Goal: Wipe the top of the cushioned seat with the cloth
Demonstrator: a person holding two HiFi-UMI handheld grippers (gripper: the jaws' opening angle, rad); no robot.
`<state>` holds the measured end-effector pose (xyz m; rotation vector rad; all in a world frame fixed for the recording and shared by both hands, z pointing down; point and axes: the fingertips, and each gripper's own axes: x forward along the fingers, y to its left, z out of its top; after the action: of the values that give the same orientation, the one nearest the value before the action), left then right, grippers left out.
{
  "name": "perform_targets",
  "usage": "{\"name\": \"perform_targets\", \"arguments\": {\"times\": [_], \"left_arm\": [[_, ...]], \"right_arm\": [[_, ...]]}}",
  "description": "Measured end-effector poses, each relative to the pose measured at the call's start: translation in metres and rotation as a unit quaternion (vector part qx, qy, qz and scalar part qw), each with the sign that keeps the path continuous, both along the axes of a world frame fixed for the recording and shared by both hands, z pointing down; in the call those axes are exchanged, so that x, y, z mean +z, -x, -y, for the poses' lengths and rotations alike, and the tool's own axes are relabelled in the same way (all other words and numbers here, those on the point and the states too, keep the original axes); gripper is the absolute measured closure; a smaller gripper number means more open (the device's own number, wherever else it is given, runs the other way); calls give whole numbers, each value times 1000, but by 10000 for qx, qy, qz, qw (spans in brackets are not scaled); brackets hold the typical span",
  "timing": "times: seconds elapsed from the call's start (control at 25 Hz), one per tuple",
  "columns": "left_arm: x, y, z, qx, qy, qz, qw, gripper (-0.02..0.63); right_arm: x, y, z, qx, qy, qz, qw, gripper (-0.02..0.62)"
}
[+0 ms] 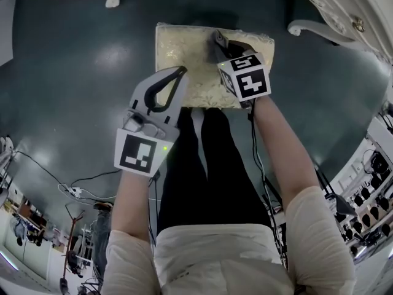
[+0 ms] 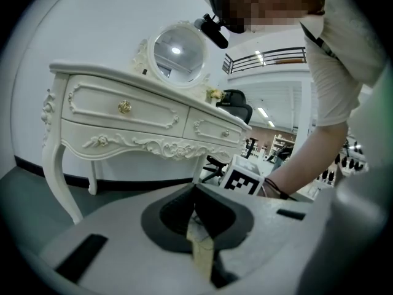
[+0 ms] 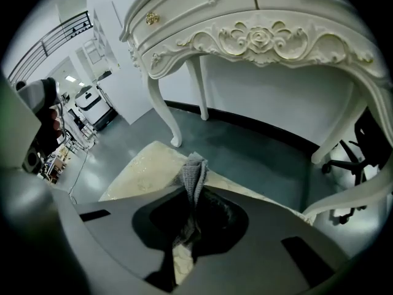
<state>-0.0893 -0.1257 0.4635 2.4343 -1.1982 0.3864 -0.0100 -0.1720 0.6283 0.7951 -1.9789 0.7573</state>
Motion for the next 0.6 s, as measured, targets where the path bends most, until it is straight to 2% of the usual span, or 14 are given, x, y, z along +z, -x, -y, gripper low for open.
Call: {"name": "perform_targets", "arguments": {"times": [0.6], "left_arm": [[1, -71, 11, 194, 20, -126, 9997, 603]], "right_arm": [[1, -100, 2, 317, -72, -263, 9991, 568]]}}
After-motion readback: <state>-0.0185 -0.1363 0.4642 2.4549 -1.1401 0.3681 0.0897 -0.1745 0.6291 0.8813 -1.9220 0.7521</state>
